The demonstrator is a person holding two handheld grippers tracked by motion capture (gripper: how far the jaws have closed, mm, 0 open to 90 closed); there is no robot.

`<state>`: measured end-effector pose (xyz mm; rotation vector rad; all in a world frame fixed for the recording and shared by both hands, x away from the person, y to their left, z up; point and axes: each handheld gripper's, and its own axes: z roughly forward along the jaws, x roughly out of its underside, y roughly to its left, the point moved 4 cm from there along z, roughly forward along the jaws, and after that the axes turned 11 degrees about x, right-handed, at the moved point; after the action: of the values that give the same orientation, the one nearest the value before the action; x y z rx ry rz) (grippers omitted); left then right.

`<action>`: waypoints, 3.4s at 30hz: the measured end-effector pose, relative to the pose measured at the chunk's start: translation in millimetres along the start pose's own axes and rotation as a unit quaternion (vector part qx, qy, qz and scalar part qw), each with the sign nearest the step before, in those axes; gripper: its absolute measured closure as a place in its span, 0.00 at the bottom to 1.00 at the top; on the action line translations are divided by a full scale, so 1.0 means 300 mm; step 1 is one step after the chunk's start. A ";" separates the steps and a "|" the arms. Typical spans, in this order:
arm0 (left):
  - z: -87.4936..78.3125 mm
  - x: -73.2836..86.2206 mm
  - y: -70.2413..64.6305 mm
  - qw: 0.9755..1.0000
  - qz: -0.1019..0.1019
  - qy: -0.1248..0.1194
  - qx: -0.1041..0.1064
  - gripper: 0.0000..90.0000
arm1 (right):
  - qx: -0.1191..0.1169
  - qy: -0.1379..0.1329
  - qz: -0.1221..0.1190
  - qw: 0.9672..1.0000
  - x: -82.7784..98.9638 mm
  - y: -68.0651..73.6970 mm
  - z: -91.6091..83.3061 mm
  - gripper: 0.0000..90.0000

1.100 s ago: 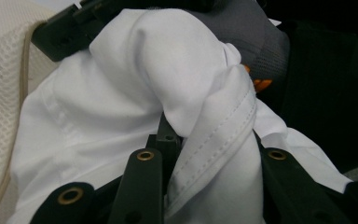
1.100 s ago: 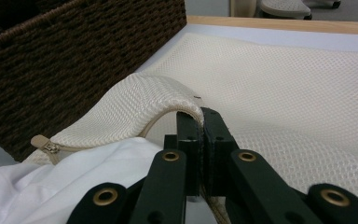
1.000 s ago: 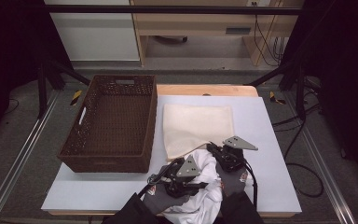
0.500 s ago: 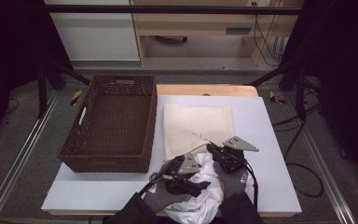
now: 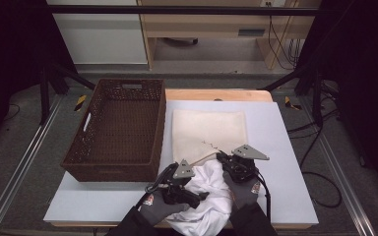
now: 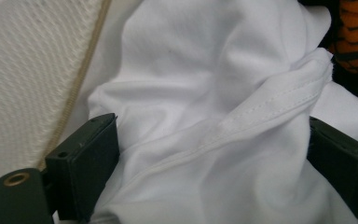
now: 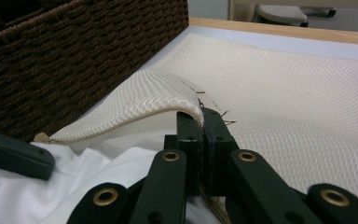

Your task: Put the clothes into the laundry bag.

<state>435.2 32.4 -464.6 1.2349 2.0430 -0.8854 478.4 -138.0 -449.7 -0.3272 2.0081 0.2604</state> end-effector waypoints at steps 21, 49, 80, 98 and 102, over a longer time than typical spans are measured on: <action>-0.002 -0.136 -0.022 0.999 0.042 -0.015 -0.016 0.84 | 0.003 -0.022 0.010 1.000 -0.027 -0.017 -0.035 0.98; -0.079 -0.005 -0.007 0.999 0.020 -0.022 -0.040 0.18 | 0.006 -0.017 0.002 1.000 -0.024 -0.015 -0.034 0.98; 0.067 -0.108 0.058 0.998 0.038 -0.003 -0.044 0.78 | -0.001 -0.029 0.014 0.999 -0.028 -0.029 -0.046 0.98; -0.119 -0.115 -0.014 0.993 0.049 -0.094 -0.046 0.37 | 0.003 -0.029 0.009 1.000 -0.031 -0.018 -0.046 0.98; -0.090 -0.104 -0.011 0.995 0.047 -0.065 -0.055 0.66 | 0.003 -0.028 0.009 1.000 -0.031 -0.018 -0.046 0.98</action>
<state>440.7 36.2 -423.9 1.1720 1.8894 -0.7768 472.7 -146.3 -435.4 -0.2944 1.9567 0.2728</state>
